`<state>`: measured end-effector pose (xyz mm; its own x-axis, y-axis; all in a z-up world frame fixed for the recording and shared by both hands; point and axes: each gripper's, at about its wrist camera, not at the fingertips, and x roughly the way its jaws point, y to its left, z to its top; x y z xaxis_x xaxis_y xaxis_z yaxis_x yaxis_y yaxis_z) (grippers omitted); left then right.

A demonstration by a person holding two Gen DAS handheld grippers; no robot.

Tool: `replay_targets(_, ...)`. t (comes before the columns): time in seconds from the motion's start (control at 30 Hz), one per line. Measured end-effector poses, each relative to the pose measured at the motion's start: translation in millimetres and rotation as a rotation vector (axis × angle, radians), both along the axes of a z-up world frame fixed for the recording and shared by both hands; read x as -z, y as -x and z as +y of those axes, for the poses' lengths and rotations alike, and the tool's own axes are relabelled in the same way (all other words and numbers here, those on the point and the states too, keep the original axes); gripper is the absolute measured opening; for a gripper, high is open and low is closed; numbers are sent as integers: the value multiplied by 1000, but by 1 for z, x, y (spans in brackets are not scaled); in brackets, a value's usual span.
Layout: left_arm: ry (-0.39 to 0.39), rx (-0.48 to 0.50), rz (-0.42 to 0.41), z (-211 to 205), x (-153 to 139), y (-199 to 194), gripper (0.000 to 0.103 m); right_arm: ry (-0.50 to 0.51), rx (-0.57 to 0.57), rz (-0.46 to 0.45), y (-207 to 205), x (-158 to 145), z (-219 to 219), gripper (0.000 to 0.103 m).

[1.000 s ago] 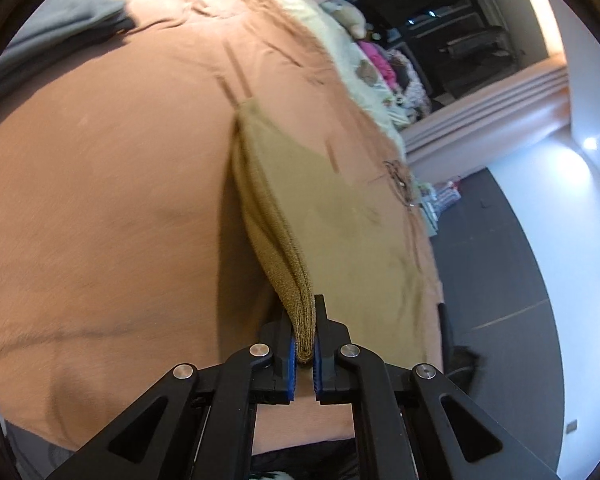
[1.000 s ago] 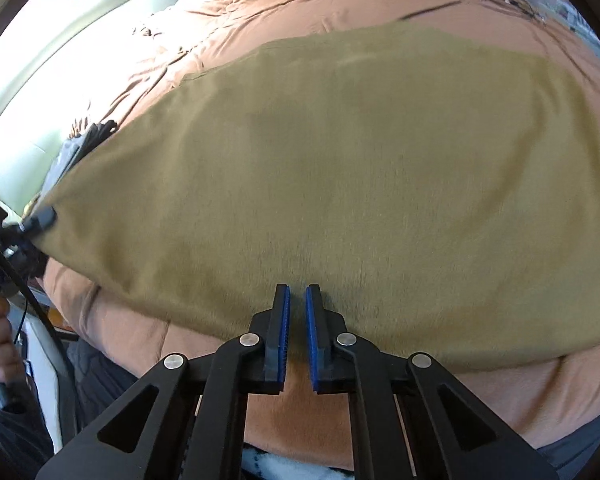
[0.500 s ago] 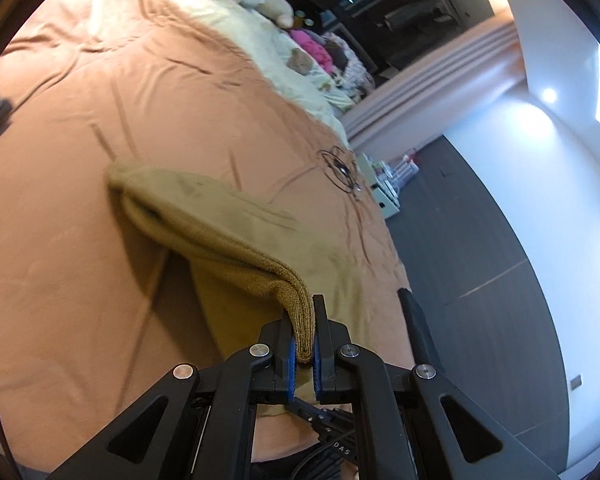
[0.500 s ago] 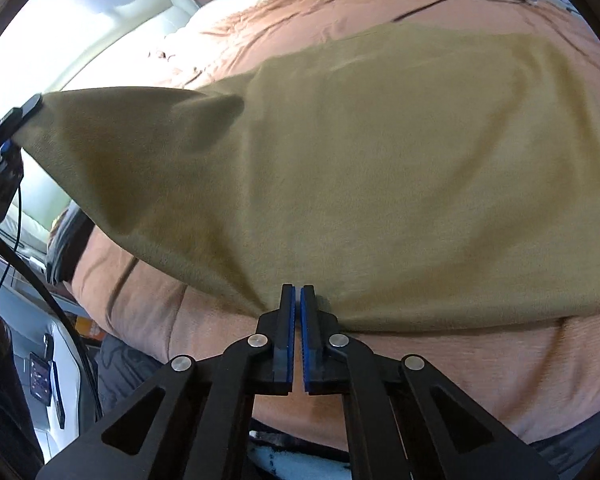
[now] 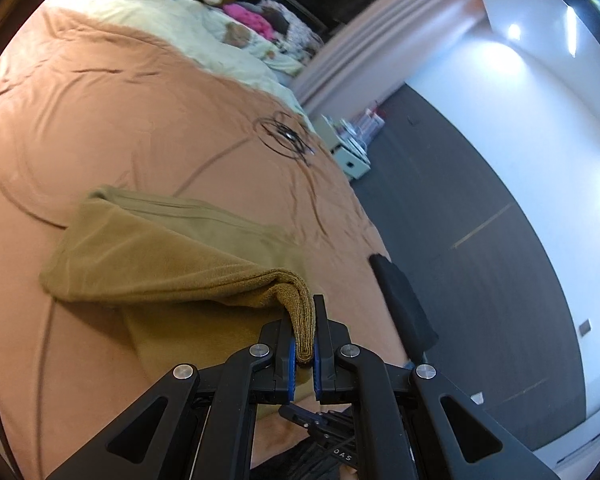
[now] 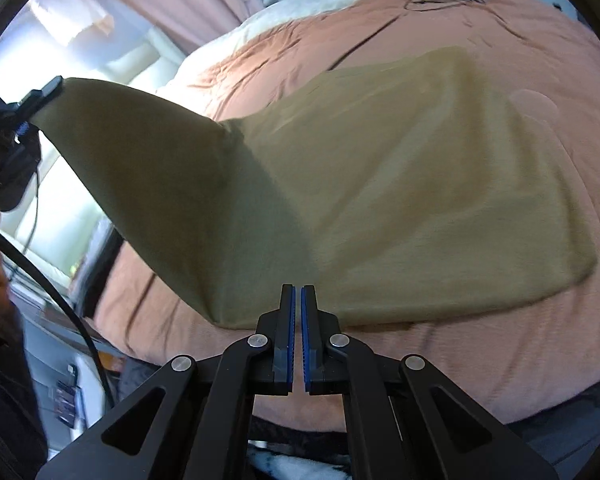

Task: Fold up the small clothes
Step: 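Lift the side edge with the left tool and fold it over the shirt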

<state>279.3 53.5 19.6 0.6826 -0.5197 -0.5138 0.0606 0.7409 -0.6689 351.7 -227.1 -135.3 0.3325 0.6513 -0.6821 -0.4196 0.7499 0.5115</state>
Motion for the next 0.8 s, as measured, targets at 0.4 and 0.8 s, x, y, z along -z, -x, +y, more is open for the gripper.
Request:
replay_targets(0.4,-44,152,78,-100,36,-51,6,-26,55,15,-1,1,-70,0)
replay_targets(0.8,-168,199,153,-139,70,-65,64,33,76,21,-10,-7,-82,1)
